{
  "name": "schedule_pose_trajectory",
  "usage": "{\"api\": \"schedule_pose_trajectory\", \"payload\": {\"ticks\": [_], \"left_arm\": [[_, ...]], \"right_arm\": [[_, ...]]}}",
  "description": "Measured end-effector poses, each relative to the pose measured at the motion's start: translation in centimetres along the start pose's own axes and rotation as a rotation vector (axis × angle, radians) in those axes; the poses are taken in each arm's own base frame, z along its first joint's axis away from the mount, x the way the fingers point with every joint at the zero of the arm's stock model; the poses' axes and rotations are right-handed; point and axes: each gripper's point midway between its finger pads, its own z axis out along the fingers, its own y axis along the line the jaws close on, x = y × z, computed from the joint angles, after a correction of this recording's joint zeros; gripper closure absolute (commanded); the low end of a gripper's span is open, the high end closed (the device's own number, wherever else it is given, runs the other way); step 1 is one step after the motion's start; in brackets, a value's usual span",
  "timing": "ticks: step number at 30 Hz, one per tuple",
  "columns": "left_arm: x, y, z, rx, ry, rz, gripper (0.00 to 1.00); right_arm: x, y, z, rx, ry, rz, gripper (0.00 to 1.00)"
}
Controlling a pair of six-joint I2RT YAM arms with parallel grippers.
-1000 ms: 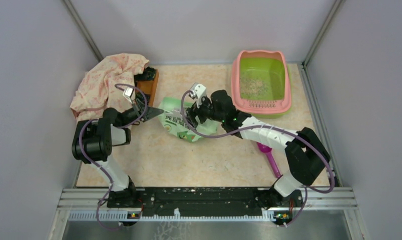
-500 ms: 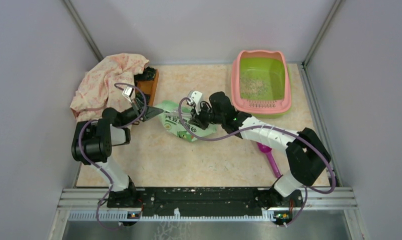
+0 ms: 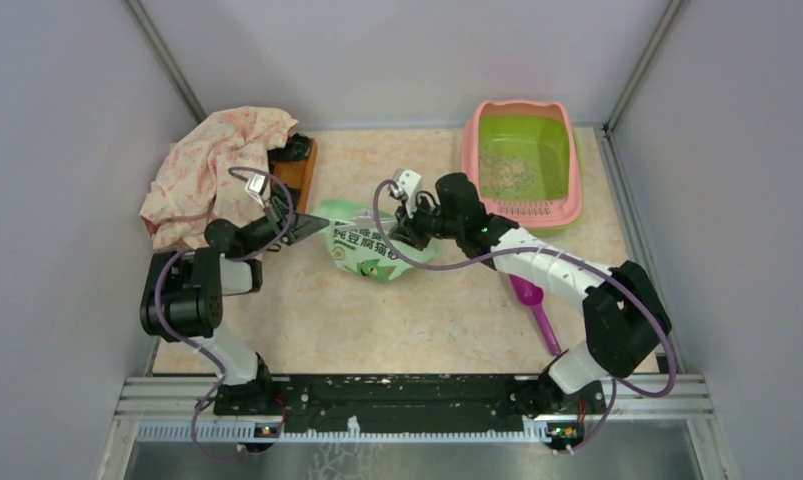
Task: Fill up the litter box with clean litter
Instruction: Clamp the cat litter bag at the center of the board.
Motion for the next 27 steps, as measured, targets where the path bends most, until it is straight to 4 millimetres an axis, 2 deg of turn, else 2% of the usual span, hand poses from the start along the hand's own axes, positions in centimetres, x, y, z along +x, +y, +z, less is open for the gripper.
{"api": "schedule_pose_trajectory", "payload": {"ticks": [6,9,12,20,27], "left_arm": [[2.1,-1.8,0.7,0.023,0.009,-0.014,1.00],[3.2,-3.1,1.2,0.045,0.021,0.021,1.00],[3.6,-4.1,1.5,0.048,0.029,0.068,1.00],[3.9,-4.0,1.5,0.009,0.036,0.114,1.00],[4.0,-4.0,1.6,0.009,0.038,0.114,1.00]], "right_arm": [[0.0,-1.2,-1.9,-0.070,0.033,0.080,1.00],[-1.1,-1.5,-2.4,-0.109,0.036,0.094,1.00],[-2.1,-0.9,-2.7,-0.154,0.029,0.091,1.00],[-1.7,1.2,-2.3,-0.204,0.058,0.072,1.00],[-1.4,1.6,-1.9,-0.191,0.070,0.058,1.00]]}}
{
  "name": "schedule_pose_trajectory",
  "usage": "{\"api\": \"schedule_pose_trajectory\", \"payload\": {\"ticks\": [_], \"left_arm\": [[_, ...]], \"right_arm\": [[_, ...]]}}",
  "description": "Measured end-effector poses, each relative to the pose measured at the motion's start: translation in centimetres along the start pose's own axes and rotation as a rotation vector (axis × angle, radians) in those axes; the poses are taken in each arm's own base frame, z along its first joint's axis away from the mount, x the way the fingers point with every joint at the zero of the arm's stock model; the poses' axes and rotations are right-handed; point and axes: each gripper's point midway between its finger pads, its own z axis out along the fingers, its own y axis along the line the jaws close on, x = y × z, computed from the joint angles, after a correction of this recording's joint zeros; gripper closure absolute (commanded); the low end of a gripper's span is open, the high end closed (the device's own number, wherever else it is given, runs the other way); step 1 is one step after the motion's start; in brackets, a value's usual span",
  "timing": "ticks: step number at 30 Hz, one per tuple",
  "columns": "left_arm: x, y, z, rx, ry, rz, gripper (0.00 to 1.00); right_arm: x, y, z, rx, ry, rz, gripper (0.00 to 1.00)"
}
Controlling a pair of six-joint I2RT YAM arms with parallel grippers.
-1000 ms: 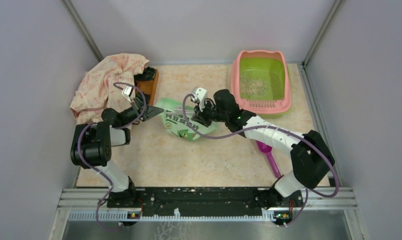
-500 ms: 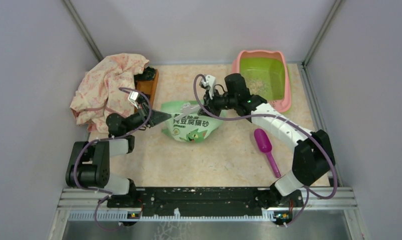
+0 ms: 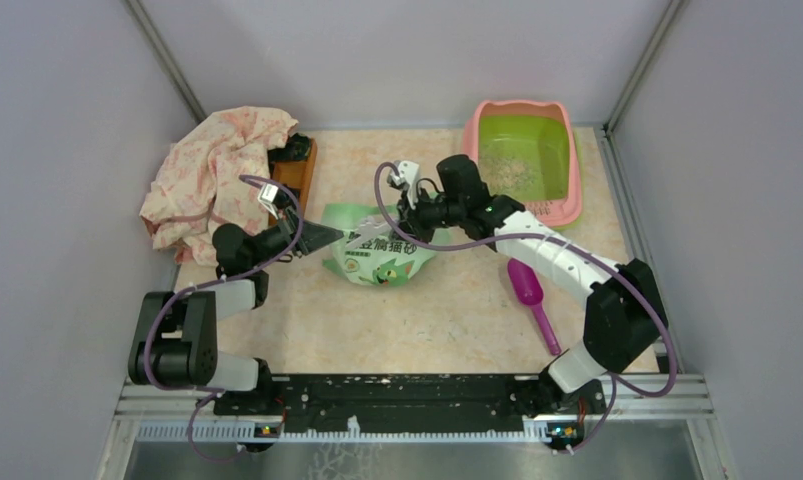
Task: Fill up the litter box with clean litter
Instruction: Clamp the cat litter bag at the center of the board.
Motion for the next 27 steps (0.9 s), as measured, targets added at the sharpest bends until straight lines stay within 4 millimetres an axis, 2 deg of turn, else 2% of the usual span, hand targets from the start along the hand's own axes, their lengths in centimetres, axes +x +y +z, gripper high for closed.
{"api": "schedule_pose_trajectory", "payload": {"ticks": [15,16,18,23,27], "left_arm": [[-0.4,0.7,-0.3,-0.025,-0.016,-0.001,1.00],[-0.4,0.7,-0.3,-0.026,-0.017,-0.001,1.00],[-0.4,0.7,-0.3,-0.026,-0.017,-0.002,1.00],[0.1,0.2,-0.3,-0.006,0.009,0.001,1.00],[0.3,0.1,-0.3,0.002,0.020,0.002,1.00]], "right_arm": [[0.2,-0.7,1.6,0.005,0.067,-0.007,1.00],[0.2,-0.6,1.6,0.005,0.073,-0.006,0.98],[0.3,-0.5,1.5,0.004,0.086,-0.008,0.82],[0.9,-0.5,1.7,0.012,0.138,-0.010,0.54],[2.0,-0.2,1.6,0.028,0.197,-0.014,0.40]]}}
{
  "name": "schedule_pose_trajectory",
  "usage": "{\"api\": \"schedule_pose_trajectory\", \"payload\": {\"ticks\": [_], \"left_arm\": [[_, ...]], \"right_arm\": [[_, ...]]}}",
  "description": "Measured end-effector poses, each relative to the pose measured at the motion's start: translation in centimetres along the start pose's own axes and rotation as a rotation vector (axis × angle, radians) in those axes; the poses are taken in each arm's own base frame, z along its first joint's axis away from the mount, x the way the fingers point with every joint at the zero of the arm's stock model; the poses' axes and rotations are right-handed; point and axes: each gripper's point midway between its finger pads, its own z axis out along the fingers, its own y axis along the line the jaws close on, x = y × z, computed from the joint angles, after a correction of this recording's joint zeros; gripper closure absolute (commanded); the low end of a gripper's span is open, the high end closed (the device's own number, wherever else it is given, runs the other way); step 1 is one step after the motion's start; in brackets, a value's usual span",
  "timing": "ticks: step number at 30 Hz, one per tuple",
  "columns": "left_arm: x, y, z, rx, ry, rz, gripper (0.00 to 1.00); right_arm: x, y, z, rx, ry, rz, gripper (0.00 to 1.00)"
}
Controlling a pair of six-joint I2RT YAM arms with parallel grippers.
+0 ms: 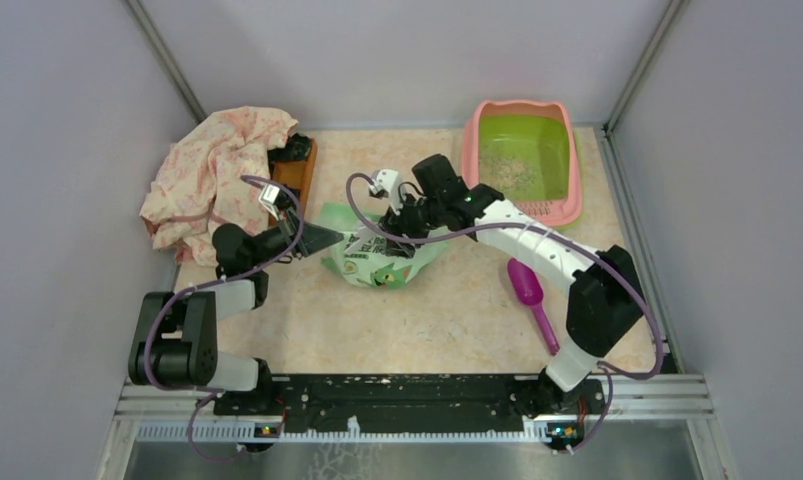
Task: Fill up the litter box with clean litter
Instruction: Clamp the cat litter bag at the center of the board.
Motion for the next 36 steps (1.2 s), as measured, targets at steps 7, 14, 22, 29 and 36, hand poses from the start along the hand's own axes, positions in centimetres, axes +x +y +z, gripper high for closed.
{"api": "schedule_pose_trajectory", "payload": {"ticks": [7,14,22,29,36], "left_arm": [[0.1,-0.3,-0.1,0.013,-0.001,0.008,1.00],[0.3,-0.3,-0.1,0.013,-0.001,-0.006,1.00],[0.5,-0.4,-0.1,-0.001,0.005,-0.017,1.00],[1.0,-0.7,0.4,-0.027,0.051,0.009,1.00],[1.1,-0.7,1.0,-0.053,0.097,0.038,1.00]], "right_arm": [[-0.4,0.0,-3.0,0.074,0.060,-0.029,0.34],[-5.9,0.7,-6.0,0.072,0.012,-0.189,0.37],[-9.7,4.3,-1.7,-0.082,0.071,-0.369,0.44],[-6.8,4.9,2.1,-0.174,0.219,-0.375,0.44],[-6.0,4.6,2.0,-0.167,0.255,-0.381,0.47]]}}
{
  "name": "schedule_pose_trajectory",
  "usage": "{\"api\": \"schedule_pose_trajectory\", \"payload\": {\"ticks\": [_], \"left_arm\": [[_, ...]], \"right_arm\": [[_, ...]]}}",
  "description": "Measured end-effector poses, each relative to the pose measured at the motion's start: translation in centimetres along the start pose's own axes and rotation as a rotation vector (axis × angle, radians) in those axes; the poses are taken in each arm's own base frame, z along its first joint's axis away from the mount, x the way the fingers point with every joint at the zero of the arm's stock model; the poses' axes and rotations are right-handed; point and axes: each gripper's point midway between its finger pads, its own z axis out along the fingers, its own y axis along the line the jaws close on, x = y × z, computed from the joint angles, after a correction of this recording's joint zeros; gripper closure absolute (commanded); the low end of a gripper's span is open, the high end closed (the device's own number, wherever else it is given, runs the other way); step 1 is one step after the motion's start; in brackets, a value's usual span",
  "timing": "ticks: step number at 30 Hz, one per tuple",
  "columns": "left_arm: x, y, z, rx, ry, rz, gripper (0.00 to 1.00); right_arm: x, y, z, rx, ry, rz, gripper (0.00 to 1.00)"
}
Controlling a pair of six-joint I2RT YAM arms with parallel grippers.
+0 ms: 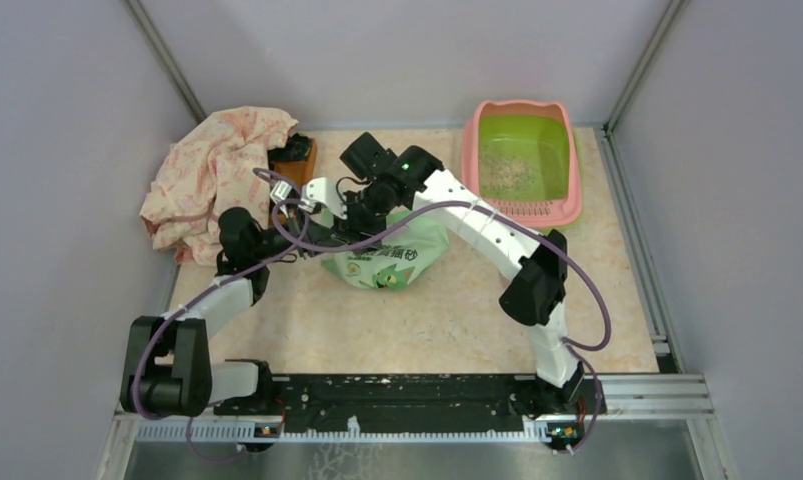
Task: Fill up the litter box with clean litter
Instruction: Clamp the cat litter bag at the center of the board.
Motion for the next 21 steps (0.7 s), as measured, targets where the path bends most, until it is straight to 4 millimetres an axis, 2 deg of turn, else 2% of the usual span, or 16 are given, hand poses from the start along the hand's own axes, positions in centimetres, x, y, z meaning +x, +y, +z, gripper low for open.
{"api": "schedule_pose_trajectory", "payload": {"ticks": [7,12,16,21], "left_arm": [[0.5,0.1,0.2,-0.004,0.020,0.000,1.00],[0.6,-0.1,0.4,0.001,0.030,0.000,1.00],[0.7,-0.2,0.6,0.004,0.038,0.003,1.00],[0.9,-0.3,0.8,0.007,0.046,0.007,1.00]], "right_arm": [[1.1,-0.1,0.1,0.029,0.020,-0.003,0.36],[1.7,-1.1,-1.5,0.086,0.014,0.001,0.34],[1.2,-2.8,-3.1,0.155,-0.038,0.000,0.33],[0.6,-3.5,-4.0,0.186,-0.067,-0.004,0.33]]}}
